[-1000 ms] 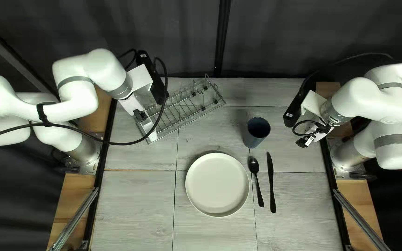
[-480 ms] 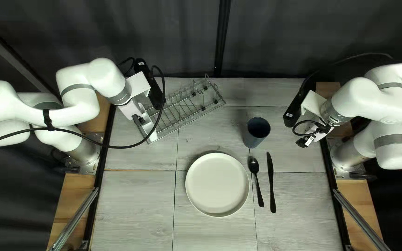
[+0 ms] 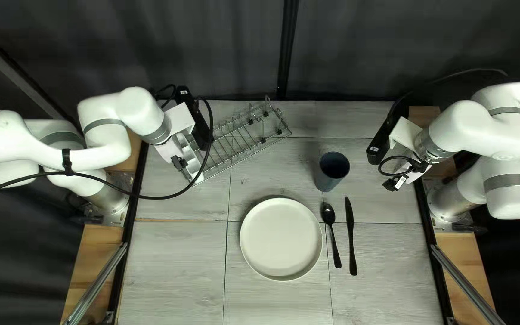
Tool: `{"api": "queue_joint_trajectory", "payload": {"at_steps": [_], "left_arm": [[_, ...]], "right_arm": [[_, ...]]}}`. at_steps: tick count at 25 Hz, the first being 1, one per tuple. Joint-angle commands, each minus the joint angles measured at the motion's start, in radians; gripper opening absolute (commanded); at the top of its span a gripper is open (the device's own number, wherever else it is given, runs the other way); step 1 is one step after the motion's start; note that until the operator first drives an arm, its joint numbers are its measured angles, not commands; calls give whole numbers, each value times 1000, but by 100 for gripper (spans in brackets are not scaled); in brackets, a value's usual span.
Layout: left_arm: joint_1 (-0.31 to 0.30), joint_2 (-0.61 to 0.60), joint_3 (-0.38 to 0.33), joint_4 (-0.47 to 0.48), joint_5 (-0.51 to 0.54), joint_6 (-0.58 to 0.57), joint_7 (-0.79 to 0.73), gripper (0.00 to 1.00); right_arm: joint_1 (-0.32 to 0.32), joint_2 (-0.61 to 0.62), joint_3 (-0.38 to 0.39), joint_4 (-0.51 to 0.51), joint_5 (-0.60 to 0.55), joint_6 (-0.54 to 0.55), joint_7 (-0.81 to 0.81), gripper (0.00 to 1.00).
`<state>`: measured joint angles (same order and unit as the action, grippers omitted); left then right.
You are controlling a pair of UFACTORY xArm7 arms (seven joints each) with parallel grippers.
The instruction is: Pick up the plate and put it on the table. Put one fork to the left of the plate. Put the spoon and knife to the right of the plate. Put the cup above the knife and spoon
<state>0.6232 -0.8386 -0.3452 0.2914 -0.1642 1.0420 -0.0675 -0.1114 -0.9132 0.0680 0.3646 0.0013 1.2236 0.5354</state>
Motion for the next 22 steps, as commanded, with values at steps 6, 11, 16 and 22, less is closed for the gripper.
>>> {"api": "queue_joint_trajectory", "payload": {"at_steps": [6, 11, 16, 22], "left_arm": [[8, -7, 14, -14, 15, 12, 21, 100], [13, -12, 26, -19, 22, 11, 37, 1], [14, -30, 31, -8, 28, 32, 41, 0], [16, -52, 34, 29, 38, 72, 39, 0]], "right_arm": [[0, 0, 0, 0, 0, 0, 0, 100], [0, 0, 0, 0, 0, 0, 0, 100], [0, 0, 0, 0, 0, 0, 0, 100], [0, 0, 0, 0, 0, 0, 0, 100]]}}
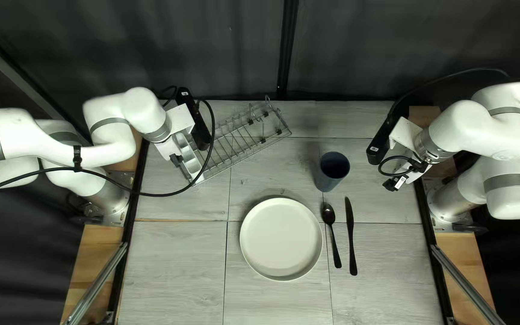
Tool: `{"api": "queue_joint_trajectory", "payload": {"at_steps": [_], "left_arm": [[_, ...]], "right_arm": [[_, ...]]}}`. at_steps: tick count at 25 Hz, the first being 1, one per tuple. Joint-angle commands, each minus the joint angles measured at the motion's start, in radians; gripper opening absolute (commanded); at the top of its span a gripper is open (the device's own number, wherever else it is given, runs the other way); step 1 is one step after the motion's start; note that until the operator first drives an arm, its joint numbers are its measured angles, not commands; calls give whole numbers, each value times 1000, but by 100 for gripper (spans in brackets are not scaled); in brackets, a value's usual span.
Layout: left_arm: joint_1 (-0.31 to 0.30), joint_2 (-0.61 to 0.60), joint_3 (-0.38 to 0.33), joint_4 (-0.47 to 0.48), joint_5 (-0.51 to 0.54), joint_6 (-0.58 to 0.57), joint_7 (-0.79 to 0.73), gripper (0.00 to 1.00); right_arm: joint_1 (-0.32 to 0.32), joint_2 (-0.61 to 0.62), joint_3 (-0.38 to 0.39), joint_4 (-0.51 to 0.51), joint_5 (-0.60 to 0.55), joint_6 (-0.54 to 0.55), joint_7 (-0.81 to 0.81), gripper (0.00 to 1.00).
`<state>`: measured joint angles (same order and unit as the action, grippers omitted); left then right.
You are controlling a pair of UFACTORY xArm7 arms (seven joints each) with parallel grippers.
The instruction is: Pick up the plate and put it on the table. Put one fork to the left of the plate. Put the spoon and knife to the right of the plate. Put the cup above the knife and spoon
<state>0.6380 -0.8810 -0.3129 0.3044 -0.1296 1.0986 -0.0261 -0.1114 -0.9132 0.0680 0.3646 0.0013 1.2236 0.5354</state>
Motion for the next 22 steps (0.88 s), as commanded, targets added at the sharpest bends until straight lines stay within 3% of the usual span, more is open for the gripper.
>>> {"api": "queue_joint_trajectory", "payload": {"at_steps": [1, 9, 16, 22], "left_arm": [[1, -10, 1, 23, 3, 22, -4, 0], [-3, -29, -27, 150, 17, 156, -37, 0], [22, 71, -107, 406, 42, 303, -107, 0], [54, 207, -234, 609, 67, 383, -192, 0]], "right_arm": [[0, 0, 0, 0, 0, 0, 0, 100], [0, 0, 0, 0, 0, 0, 0, 100], [0, 0, 0, 0, 0, 0, 0, 100], [0, 0, 0, 0, 0, 0, 0, 100]]}}
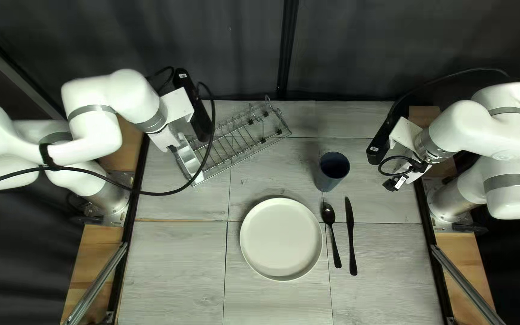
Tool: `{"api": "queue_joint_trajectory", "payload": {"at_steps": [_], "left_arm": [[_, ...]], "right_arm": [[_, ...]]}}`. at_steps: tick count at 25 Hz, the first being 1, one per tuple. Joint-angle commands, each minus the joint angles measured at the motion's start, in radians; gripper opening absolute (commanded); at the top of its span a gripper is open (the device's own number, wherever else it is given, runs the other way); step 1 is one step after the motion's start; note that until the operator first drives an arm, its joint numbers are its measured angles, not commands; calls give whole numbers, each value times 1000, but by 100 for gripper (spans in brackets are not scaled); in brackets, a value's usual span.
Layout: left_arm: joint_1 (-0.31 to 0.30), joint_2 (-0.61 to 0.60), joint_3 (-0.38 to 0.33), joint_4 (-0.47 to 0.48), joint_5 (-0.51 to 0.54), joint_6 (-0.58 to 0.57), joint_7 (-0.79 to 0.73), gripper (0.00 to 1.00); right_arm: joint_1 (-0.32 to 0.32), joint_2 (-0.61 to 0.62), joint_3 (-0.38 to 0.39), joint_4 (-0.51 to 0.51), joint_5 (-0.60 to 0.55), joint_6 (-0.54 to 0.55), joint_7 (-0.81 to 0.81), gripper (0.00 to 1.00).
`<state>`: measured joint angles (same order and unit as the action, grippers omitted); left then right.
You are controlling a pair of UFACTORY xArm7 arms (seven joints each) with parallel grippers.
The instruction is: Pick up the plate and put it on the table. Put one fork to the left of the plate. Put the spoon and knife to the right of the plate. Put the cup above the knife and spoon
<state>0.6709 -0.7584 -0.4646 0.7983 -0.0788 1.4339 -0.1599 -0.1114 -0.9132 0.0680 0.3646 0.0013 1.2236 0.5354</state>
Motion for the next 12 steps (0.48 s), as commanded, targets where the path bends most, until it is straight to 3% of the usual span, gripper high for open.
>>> {"api": "queue_joint_trajectory", "payload": {"at_steps": [1, 12], "left_arm": [[28, 107, -103, 143, 20, 57, -73, 0], [75, 307, -299, 351, 74, 119, -195, 0]], "right_arm": [[0, 0, 0, 0, 0, 0, 0, 100], [0, 0, 0, 0, 0, 0, 0, 100]]}}
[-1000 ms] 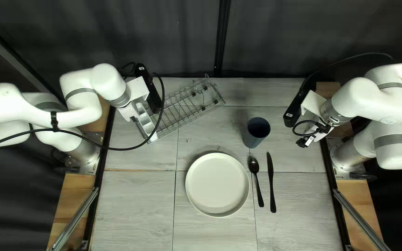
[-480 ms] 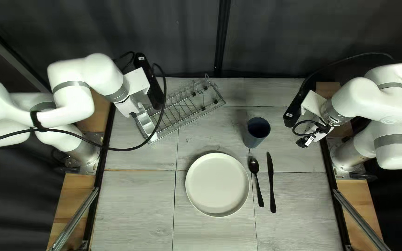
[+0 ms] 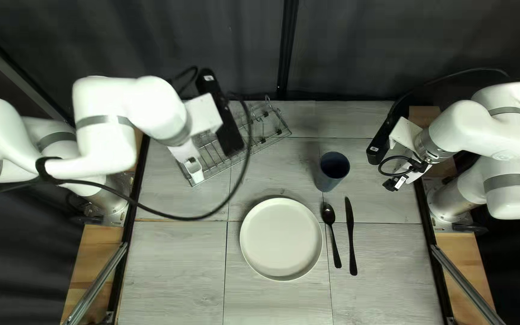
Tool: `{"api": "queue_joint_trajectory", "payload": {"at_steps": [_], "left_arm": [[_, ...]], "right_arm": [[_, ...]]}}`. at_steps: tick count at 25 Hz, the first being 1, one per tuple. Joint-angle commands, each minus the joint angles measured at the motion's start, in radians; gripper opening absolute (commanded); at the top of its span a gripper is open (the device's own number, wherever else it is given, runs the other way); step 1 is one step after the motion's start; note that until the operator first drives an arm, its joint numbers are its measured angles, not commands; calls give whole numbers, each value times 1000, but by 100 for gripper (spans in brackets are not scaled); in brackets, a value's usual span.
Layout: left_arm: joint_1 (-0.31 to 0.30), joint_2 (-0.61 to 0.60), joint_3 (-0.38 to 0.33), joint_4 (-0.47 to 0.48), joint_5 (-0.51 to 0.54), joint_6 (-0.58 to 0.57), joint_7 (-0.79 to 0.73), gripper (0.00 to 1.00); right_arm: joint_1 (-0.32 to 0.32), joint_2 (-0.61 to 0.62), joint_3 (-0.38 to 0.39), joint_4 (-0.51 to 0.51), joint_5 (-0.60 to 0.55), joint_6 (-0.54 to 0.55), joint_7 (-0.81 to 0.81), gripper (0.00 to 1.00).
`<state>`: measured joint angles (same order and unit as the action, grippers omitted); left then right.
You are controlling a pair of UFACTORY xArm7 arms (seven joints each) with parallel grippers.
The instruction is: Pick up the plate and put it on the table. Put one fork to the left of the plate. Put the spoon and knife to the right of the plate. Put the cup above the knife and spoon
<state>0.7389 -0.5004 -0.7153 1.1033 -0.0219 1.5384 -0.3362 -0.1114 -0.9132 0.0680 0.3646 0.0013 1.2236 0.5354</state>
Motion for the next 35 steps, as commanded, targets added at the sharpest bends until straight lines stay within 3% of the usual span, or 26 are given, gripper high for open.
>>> {"api": "queue_joint_trajectory", "payload": {"at_steps": [1, 10, 28, 35], "left_arm": [[7, 70, -70, 62, 23, 17, -23, 0], [4, 149, -141, 92, 47, 1, -29, 0], [35, 406, -336, 282, 228, 45, -197, 0], [39, 367, -314, 270, 226, 0, -186, 0]], "right_arm": [[0, 0, 0, 0, 0, 0, 0, 100], [0, 0, 0, 0, 0, 0, 0, 100], [0, 0, 0, 0, 0, 0, 0, 100], [0, 0, 0, 0, 0, 0, 0, 100]]}}
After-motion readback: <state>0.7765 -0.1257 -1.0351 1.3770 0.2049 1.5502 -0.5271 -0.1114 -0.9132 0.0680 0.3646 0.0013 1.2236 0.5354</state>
